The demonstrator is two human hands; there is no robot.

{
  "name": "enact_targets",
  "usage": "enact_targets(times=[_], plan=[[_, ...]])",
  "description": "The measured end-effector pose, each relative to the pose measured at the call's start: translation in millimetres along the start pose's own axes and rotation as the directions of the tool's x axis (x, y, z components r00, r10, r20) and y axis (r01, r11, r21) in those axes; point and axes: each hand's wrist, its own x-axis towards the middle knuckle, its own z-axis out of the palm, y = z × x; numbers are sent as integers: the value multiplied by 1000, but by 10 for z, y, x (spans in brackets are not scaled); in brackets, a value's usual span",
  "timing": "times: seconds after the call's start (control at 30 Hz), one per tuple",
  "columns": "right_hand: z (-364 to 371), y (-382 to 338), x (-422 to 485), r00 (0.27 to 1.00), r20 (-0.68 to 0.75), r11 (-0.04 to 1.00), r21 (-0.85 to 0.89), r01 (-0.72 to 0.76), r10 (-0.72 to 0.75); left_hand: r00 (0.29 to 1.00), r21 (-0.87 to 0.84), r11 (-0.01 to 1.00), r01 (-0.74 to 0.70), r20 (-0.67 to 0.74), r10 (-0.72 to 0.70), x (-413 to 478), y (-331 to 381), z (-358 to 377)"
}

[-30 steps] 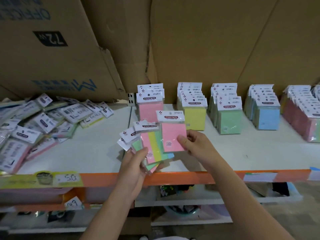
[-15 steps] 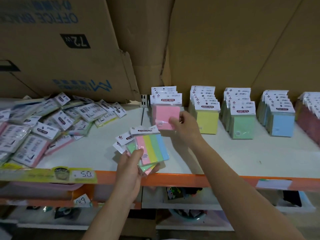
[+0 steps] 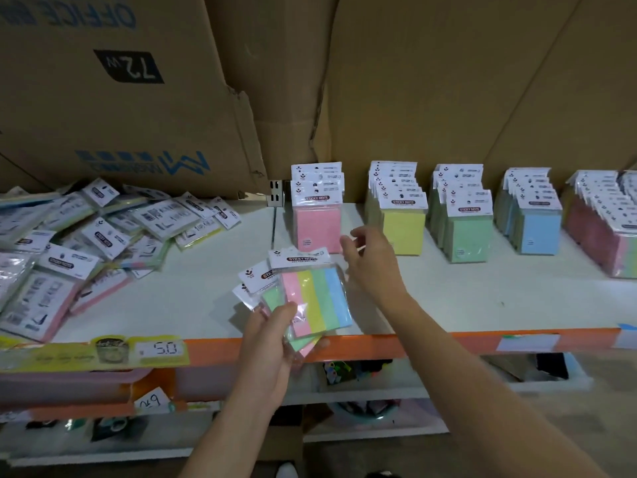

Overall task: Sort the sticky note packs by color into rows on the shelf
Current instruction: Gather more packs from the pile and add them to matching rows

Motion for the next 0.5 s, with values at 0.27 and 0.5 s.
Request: enact_targets(times=[0.27, 0.5], plan=[[-1053, 544, -847, 965, 253, 960, 242, -138, 74, 953, 206, 978, 11, 293, -73, -42, -413, 601], [-1844, 1188, -915, 970, 134, 889, 390, -239, 202, 861, 228, 966, 125, 459, -220, -77, -871, 1292]])
